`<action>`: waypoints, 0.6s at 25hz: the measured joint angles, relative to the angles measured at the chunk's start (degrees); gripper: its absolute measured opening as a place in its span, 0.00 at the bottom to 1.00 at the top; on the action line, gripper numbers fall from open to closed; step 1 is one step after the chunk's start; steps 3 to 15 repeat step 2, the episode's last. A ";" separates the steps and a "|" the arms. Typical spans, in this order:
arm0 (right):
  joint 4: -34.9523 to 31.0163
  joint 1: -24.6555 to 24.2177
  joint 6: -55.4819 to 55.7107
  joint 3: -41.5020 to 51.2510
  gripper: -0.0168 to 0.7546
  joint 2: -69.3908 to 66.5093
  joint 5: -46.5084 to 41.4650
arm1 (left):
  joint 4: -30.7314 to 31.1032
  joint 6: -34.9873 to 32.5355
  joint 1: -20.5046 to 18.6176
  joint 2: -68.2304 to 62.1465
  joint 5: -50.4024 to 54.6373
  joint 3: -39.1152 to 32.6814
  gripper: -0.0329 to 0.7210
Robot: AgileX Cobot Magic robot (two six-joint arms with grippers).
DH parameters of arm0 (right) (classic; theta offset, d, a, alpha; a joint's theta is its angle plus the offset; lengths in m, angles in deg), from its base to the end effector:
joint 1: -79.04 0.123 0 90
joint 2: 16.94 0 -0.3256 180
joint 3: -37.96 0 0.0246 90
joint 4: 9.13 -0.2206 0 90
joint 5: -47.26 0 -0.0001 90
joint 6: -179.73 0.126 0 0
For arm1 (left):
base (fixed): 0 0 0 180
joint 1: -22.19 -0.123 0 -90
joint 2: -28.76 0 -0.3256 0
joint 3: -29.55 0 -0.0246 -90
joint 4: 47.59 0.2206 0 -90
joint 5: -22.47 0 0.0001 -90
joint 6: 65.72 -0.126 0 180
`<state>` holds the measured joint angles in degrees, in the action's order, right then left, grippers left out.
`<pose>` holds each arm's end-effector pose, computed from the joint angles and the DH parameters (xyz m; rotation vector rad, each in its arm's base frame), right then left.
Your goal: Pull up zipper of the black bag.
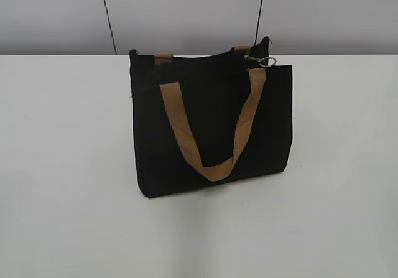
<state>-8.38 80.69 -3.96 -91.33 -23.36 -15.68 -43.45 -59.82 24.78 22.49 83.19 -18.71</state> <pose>-0.0426 -0.0027 0.2366 -0.0968 2.0935 -0.0373 -0.0441 0.0099 0.2530 -0.0627 2.0085 -0.0087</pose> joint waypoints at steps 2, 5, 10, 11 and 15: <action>0.00 0.00 0.00 0.00 0.43 0.00 0.00 | 0.00 0.00 0.00 0.00 0.00 0.00 0.70; 0.00 0.00 0.00 0.00 0.43 0.00 0.00 | 0.00 0.00 0.00 0.00 0.00 0.00 0.70; 0.00 0.00 0.00 0.00 0.43 0.00 0.00 | 0.00 0.00 0.00 0.00 0.00 0.00 0.70; 0.00 0.00 0.00 0.00 0.43 0.00 0.00 | 0.00 0.00 0.00 0.00 0.00 0.00 0.70; 0.00 0.00 0.00 0.00 0.43 0.00 0.00 | 0.00 0.00 0.00 0.00 0.00 0.00 0.70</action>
